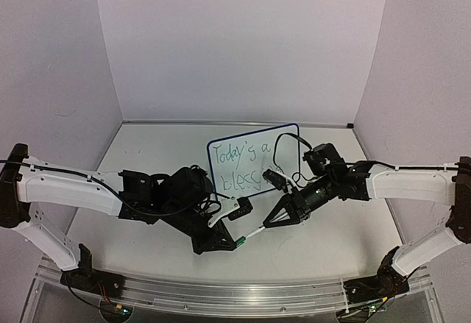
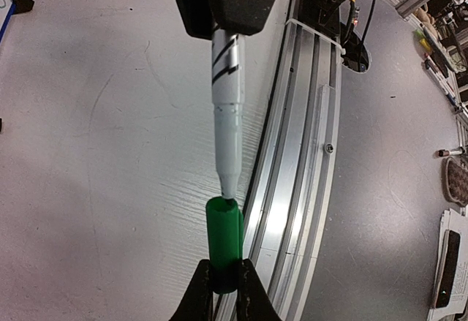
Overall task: Write a sentence on the whiteboard
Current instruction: Insert the whiteboard marker without the cap into the pen cap.
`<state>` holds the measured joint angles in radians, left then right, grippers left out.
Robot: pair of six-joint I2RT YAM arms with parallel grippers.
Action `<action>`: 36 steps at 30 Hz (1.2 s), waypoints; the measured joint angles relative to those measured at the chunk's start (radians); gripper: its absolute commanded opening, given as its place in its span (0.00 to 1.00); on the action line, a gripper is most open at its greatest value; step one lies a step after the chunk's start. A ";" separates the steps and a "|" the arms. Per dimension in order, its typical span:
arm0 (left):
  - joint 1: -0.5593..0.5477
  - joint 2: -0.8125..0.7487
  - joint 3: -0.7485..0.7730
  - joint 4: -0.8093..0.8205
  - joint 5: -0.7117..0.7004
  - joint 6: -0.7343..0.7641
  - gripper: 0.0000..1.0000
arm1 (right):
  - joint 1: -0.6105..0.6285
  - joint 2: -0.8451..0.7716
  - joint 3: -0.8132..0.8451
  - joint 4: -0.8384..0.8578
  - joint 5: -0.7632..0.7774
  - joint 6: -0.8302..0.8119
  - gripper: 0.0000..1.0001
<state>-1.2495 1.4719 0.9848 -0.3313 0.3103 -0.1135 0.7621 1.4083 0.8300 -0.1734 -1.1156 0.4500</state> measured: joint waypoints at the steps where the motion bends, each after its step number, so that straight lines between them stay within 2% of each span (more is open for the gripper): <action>1: 0.000 0.000 0.000 0.000 0.000 0.000 0.00 | 0.000 0.002 0.000 0.000 0.000 0.000 0.00; 20: 0.000 0.000 0.000 -0.014 0.003 0.006 0.00 | 0.004 0.034 0.000 0.002 -0.006 -0.002 0.00; 36: 0.000 0.046 0.061 -0.046 0.025 0.041 0.00 | 0.014 0.055 0.014 0.004 -0.018 -0.005 0.00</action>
<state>-1.2495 1.5181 1.0455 -0.3769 0.3349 -0.0724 0.7761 1.4635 0.8444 -0.1696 -1.1331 0.4454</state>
